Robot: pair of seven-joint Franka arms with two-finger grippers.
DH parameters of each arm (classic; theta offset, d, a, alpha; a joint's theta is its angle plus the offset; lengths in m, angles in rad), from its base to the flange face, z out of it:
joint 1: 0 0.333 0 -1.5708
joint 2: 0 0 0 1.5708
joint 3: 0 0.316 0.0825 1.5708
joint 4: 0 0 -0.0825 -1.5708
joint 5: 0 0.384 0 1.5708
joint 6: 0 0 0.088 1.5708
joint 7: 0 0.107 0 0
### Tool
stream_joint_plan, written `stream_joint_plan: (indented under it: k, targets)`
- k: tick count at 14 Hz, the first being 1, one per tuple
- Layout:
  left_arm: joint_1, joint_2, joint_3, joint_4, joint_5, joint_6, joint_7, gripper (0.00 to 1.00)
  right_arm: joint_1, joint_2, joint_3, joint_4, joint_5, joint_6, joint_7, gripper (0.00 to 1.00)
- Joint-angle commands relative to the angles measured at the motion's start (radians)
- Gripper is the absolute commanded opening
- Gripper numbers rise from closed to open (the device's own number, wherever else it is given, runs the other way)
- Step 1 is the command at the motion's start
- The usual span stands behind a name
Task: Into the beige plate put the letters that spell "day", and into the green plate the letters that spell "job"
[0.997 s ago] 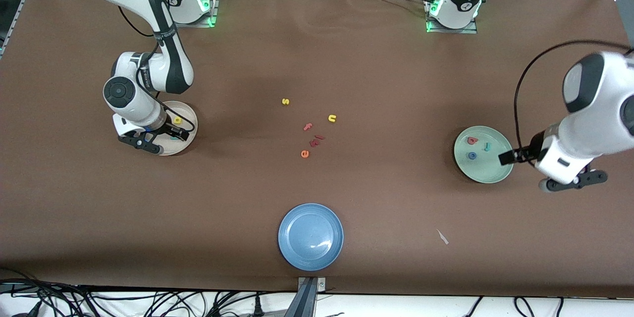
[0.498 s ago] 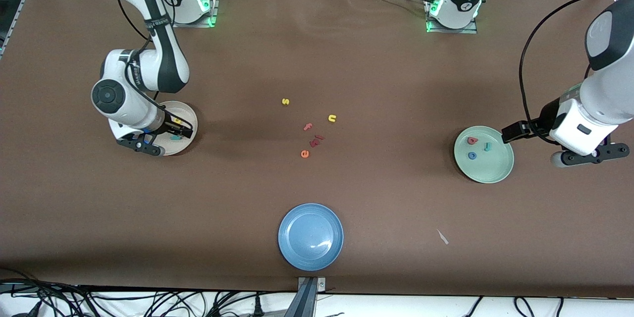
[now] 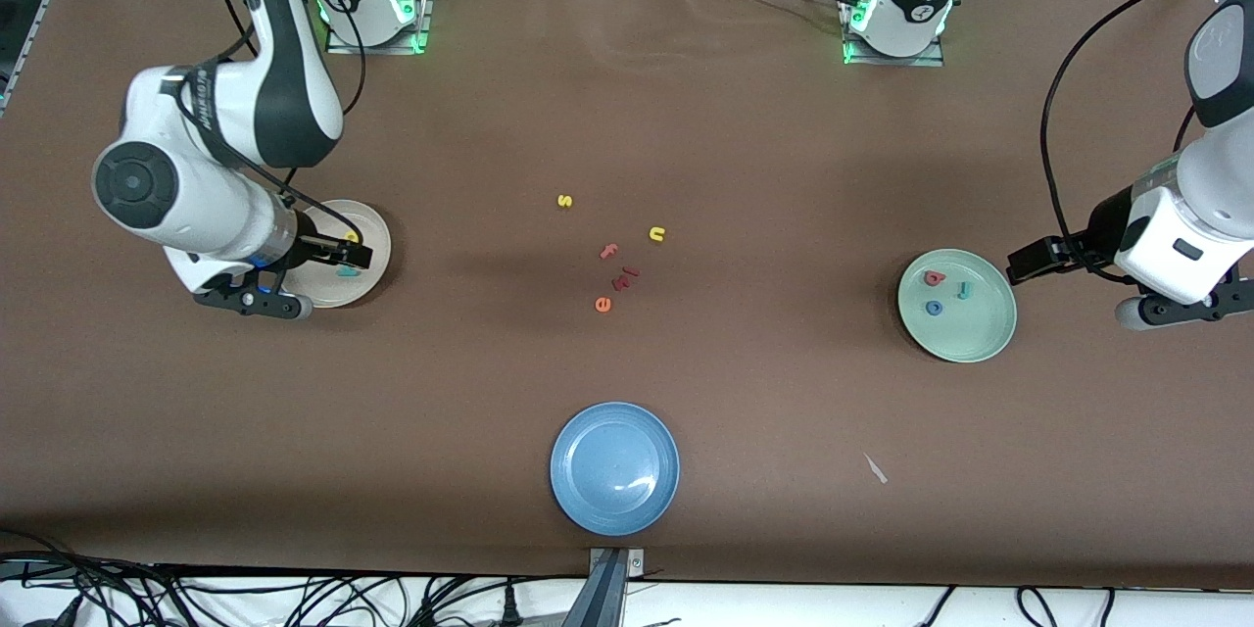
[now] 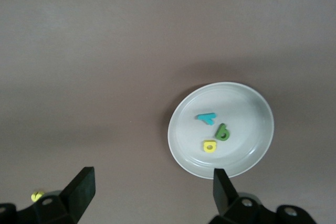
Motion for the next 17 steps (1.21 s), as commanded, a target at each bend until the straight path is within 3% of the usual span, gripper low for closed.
stream_joint_plan:
  k: [1,3,4,5,6,8,12,14,17]
  targets:
    - [-0.11,0.0,0.111,0.031,-0.019,-0.028,0.023,1.0,-0.007,0.002,-0.05,0.103,0.01,-0.107,-0.166,0.99]
    - [-0.157,-0.028,0.153,0.026,-0.022,-0.031,0.033,1.0,-0.007,0.002,-0.083,0.177,0.009,-0.195,-0.215,1.0]
    - [-0.206,-0.032,0.205,0.025,-0.022,-0.034,0.033,1.0,-0.007,0.002,-0.087,0.192,0.009,-0.222,-0.215,1.0]
    - [-0.29,-0.035,0.301,0.026,-0.031,-0.048,0.033,1.0,-0.012,0.002,-0.089,0.212,0.009,-0.224,-0.215,1.0]
    - [-0.339,-0.046,0.375,0.026,-0.071,-0.05,0.035,1.0,-0.028,0.002,-0.08,0.247,0.007,-0.214,-0.211,1.0]
    - [-0.355,-0.054,0.419,0.022,-0.114,-0.048,0.123,1.0,-0.099,-0.016,-0.04,0.278,0.007,-0.238,-0.221,1.0]
    - [-0.398,-0.055,0.48,0.011,-0.114,-0.039,0.234,1.0,-0.46,-0.128,0.329,0.274,-0.054,-0.223,-0.217,1.0]
    - [-0.401,-0.049,0.491,0.011,-0.114,-0.028,0.317,1.0,-0.528,-0.178,0.409,0.219,-0.143,-0.23,-0.22,1.0]
    - [-0.393,-0.048,0.495,0.019,-0.116,-0.03,0.317,1.0,-0.694,-0.341,0.578,-0.021,-0.189,-0.099,-0.208,1.0]
